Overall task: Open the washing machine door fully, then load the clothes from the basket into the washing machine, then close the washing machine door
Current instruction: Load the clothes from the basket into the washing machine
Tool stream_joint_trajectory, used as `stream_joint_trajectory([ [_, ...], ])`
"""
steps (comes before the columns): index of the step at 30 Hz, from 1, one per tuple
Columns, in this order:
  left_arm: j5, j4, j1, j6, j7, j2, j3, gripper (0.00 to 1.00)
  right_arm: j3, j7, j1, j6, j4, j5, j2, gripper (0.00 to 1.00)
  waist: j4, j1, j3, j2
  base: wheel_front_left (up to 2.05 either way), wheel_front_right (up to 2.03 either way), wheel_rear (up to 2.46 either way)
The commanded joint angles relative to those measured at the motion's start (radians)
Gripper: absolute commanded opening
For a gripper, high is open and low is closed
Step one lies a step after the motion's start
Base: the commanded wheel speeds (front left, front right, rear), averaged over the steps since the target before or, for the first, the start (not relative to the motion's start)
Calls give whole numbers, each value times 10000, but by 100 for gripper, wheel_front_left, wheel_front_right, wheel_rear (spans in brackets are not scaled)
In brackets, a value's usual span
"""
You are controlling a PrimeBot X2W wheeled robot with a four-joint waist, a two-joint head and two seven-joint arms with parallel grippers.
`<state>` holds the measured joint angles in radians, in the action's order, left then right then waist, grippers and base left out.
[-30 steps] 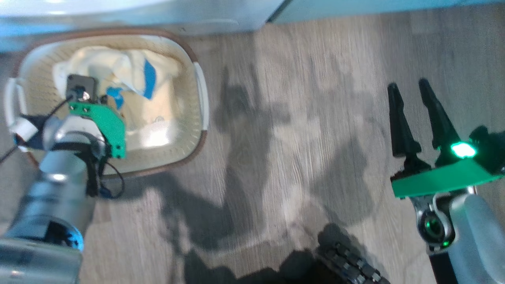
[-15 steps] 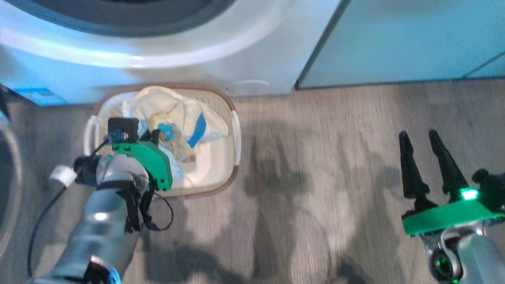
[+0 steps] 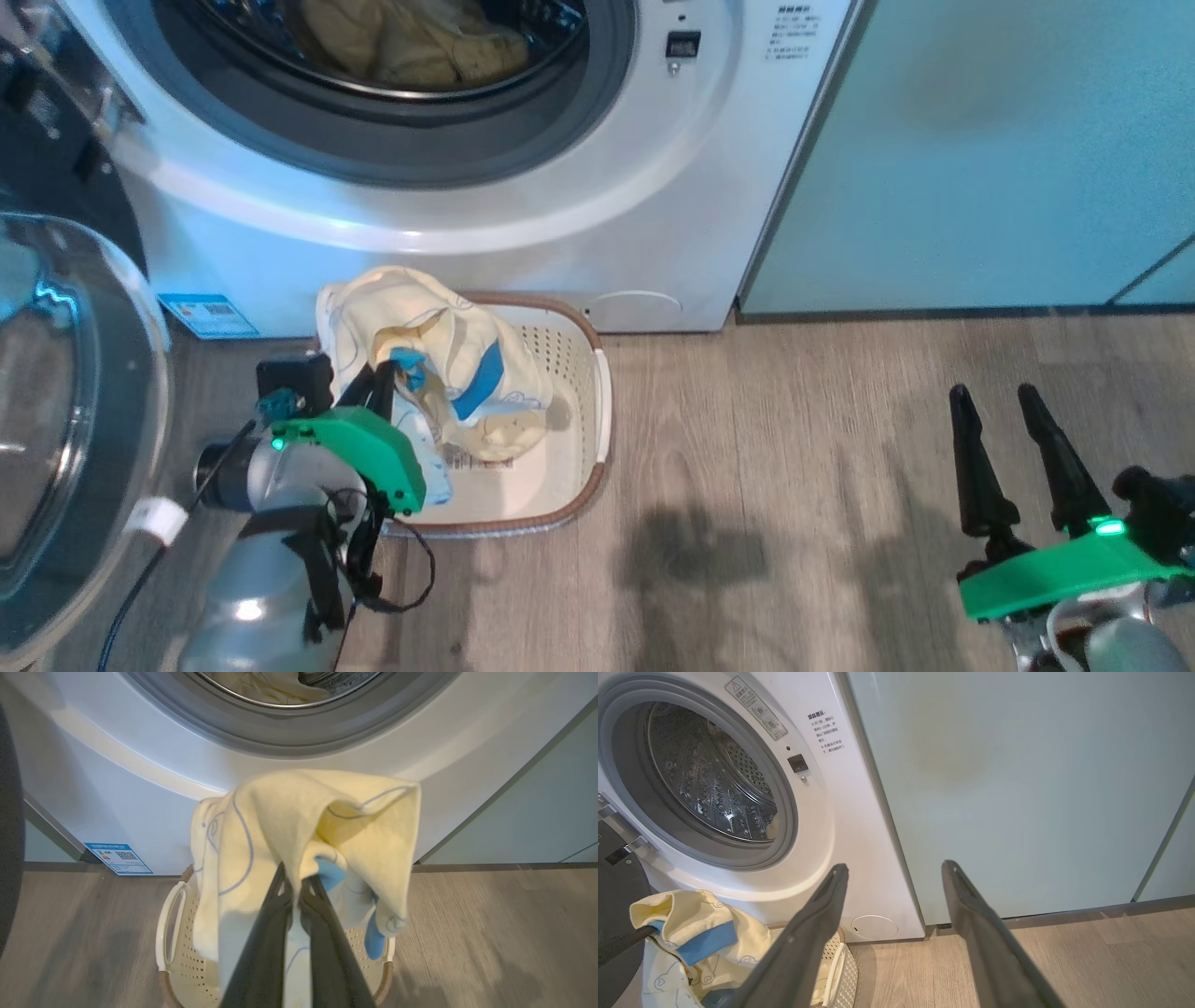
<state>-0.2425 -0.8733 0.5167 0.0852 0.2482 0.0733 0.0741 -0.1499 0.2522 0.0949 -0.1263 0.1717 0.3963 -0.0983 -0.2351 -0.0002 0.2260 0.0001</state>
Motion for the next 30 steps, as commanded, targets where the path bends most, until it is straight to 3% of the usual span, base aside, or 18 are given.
stream_joint_trajectory([
  [1, -108, 539, -52, 26, 135, 183, -388, 0, -109, 95, -23, -44, -265, 60, -240, 100, 80, 2, -252, -1, 0, 0, 0],
  [15, -657, 2685, -1459, 228, 135, 149, -1226, 0, -11, 95, -422, -44, -296, 98, -317, 100, 215, 2, -852, -1, 0, 0, 0],
  [30, -892, 4347, -2121, 268, -43, 306, -1184, 0, 36, 95, -566, -44, -388, 113, -303, 100, 283, 2, -956, -1, 0, 0, 0],
])
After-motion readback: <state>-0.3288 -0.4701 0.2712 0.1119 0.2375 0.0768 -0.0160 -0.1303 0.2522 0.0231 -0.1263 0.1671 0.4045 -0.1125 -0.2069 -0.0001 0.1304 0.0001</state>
